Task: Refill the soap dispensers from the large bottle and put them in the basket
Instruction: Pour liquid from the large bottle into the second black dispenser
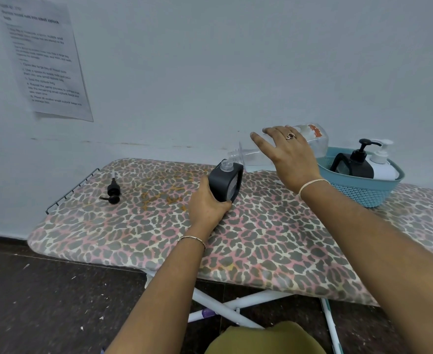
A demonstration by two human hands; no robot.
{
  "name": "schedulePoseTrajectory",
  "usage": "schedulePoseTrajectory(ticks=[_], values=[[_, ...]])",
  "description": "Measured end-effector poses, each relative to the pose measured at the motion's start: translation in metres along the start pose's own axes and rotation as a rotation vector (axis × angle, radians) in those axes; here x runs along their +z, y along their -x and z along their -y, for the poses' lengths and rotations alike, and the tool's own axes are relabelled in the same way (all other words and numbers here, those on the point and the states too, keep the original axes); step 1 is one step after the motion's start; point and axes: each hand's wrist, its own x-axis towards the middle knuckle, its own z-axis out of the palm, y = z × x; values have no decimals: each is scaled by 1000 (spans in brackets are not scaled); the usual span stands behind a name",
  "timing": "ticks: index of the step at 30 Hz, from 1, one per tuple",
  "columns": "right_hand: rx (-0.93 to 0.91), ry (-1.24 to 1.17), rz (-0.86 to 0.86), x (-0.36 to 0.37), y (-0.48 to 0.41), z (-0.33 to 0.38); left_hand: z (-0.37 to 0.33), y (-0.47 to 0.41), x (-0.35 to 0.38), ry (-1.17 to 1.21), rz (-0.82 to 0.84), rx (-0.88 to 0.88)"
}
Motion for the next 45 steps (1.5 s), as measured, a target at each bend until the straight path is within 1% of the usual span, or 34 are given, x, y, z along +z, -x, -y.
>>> schedulePoseTrajectory(ticks=[12,18,45], values=[[-14,4,7,-1,-1,-1,-2,0,-1,4,19,-26],[-15,18,27,-2,-2,-2,-3,1,-2,12,20,-19],[-52,38,15,-4,-3,-5,-1,1,0,14,2,5]])
